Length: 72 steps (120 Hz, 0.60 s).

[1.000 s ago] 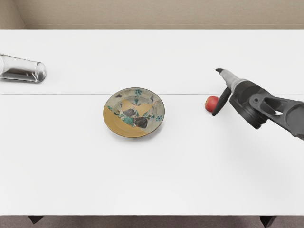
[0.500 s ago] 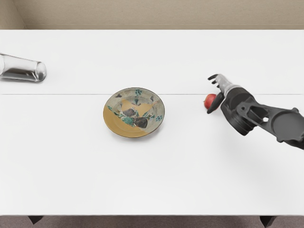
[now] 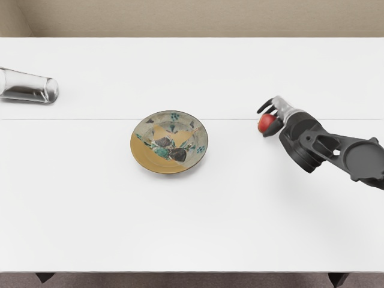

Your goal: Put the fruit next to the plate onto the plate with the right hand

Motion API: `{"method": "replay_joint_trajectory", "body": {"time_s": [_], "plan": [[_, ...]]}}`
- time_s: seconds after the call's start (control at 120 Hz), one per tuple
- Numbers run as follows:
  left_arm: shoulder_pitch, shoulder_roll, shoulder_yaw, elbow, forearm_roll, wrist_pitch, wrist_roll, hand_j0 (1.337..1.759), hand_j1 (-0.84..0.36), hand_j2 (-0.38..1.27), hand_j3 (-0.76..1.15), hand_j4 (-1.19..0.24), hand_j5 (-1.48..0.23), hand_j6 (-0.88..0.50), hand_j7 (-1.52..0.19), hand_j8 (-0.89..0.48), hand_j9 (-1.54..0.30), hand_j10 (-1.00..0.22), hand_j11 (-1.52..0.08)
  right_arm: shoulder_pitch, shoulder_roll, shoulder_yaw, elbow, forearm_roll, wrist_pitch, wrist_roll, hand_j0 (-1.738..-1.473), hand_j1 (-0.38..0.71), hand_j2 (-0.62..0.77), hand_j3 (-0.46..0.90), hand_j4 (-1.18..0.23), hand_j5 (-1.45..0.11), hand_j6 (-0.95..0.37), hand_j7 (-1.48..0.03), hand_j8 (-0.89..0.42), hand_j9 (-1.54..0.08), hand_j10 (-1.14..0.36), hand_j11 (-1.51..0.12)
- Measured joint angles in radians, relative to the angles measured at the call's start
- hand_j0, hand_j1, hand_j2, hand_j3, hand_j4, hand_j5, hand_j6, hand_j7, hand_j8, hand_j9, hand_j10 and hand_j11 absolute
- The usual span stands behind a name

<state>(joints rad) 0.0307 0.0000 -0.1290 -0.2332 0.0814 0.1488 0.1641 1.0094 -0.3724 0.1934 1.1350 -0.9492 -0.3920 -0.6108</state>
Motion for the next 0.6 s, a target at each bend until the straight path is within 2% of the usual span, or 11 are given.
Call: {"method": "replay_joint_trajectory", "body": {"time_s": [0.333,0.6], "plan": [[0.0,0.0,0.0,0.0,0.0,0.0,0.0,1.658,0.34,0.0,0.0,-0.01,-0.01,-0.01,-0.01,-0.01,-0.01,-0.01,-0.01,0.005,0.001,0.024,0.008,0.006,0.001,0.0,-1.656,0.24,0.22,0.0,-0.6,-0.79,-0.5,-0.78,-0.48,-0.79,-0.59,-0.79],[0.0,0.0,0.0,0.0,0.0,0.0,0.0,1.658,0.34,0.0,0.0,-0.01,-0.01,-0.01,-0.01,-0.01,-0.01,-0.01,-0.01,0.01,0.008,0.171,0.16,0.008,0.03,0.0,-1.657,0.26,0.23,0.0,-0.61,-0.8,-0.47,-0.79,-0.45,-0.8,-0.57,-0.8]]}}
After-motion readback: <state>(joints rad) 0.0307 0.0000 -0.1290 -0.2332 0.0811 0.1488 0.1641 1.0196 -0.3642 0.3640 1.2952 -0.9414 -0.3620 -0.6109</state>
